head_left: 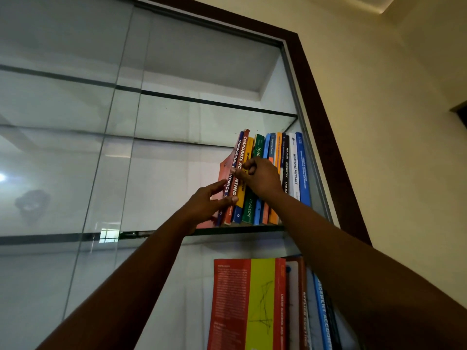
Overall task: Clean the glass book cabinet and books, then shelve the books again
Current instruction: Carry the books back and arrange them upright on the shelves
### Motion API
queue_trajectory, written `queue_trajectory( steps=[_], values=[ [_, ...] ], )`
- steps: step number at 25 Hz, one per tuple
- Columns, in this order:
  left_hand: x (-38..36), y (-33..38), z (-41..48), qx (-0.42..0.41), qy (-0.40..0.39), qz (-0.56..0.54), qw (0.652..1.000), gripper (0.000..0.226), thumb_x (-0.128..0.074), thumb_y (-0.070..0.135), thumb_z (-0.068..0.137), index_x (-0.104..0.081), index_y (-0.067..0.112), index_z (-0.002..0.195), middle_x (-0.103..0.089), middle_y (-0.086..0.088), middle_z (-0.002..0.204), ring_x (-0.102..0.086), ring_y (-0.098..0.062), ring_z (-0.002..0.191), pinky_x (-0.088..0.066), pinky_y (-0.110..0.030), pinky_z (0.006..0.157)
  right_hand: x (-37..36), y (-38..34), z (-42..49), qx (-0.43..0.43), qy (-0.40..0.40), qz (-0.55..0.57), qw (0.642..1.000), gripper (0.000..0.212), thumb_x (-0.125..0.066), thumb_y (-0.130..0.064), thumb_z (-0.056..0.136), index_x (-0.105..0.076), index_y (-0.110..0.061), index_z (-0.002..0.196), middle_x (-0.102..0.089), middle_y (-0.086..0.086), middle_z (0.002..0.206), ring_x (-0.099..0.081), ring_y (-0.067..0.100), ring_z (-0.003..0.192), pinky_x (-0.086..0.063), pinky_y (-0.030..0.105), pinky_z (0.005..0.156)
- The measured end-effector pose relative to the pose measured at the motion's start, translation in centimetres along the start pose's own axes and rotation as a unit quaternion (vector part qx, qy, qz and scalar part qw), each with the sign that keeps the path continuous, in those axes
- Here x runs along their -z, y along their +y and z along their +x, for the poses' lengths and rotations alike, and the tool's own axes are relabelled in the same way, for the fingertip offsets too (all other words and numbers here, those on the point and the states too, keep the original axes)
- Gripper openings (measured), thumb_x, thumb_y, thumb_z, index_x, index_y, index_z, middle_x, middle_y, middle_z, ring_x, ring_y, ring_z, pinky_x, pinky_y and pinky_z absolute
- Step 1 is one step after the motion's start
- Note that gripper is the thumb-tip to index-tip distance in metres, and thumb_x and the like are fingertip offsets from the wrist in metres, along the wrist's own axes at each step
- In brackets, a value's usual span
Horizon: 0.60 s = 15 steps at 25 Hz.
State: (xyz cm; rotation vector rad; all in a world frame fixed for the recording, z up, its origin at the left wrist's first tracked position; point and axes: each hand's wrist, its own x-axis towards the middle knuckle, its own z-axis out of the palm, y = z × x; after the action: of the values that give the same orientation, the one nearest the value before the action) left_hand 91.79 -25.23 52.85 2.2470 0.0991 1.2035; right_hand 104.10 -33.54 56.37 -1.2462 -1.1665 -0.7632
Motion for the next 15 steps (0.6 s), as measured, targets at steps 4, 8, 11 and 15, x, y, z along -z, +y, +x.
queue_trajectory(
  steps=[4, 8, 11, 15],
  values=[
    [-1.6, 0.3, -2.5, -0.056, 0.150, 0.126, 0.979, 0.050, -0.057, 0.032, 0.091, -0.047, 0.017, 0.138, -0.050, -0.004, 0.138, -0.053, -0.014, 0.112, -0.042, -0.007, 0.062, 1.7, -0.2, -2.6, -0.017, -0.081, 0.008, 0.997, 0.032, -0.060, -0.026, 0.090, -0.057, -0.006, 0.116, -0.061, 0.007, 0.104, -0.056, 0.018, 0.093, -0.047, 0.030, 0.083],
    [-4.1, 1.2, -8.1, -0.192, 0.199, 0.188, 0.942, 0.040, -0.053, 0.033, 0.084, -0.065, 0.011, 0.115, -0.064, -0.002, 0.114, -0.052, 0.000, 0.102, -0.033, -0.002, 0.080, 5.2, 0.9, -7.7, 0.021, -0.176, -0.045, 0.983, 0.027, -0.061, -0.014, 0.088, -0.062, -0.006, 0.114, -0.062, 0.013, 0.115, -0.058, 0.024, 0.103, -0.042, 0.025, 0.084],
    [-7.0, 0.2, -12.9, -0.185, 0.171, 0.206, 0.946, 0.041, -0.052, 0.040, 0.083, -0.066, 0.014, 0.111, -0.058, 0.010, 0.109, -0.046, 0.010, 0.098, -0.030, 0.002, 0.084, 8.5, 2.8, -11.9, 0.009, -0.250, -0.041, 0.967, 0.030, -0.061, -0.013, 0.089, -0.059, -0.005, 0.117, -0.058, 0.011, 0.121, -0.056, 0.022, 0.108, -0.038, 0.015, 0.077],
    [-10.7, -2.1, -17.2, -0.037, 0.110, 0.202, 0.973, 0.043, -0.054, 0.049, 0.087, -0.062, 0.022, 0.119, -0.058, 0.010, 0.120, -0.048, 0.000, 0.106, -0.035, -0.014, 0.085, 11.6, 5.6, -16.6, -0.051, -0.302, -0.002, 0.952, 0.029, -0.055, -0.013, 0.092, -0.056, -0.007, 0.120, -0.058, 0.008, 0.119, -0.054, 0.015, 0.104, -0.040, 0.012, 0.074]
  ],
)
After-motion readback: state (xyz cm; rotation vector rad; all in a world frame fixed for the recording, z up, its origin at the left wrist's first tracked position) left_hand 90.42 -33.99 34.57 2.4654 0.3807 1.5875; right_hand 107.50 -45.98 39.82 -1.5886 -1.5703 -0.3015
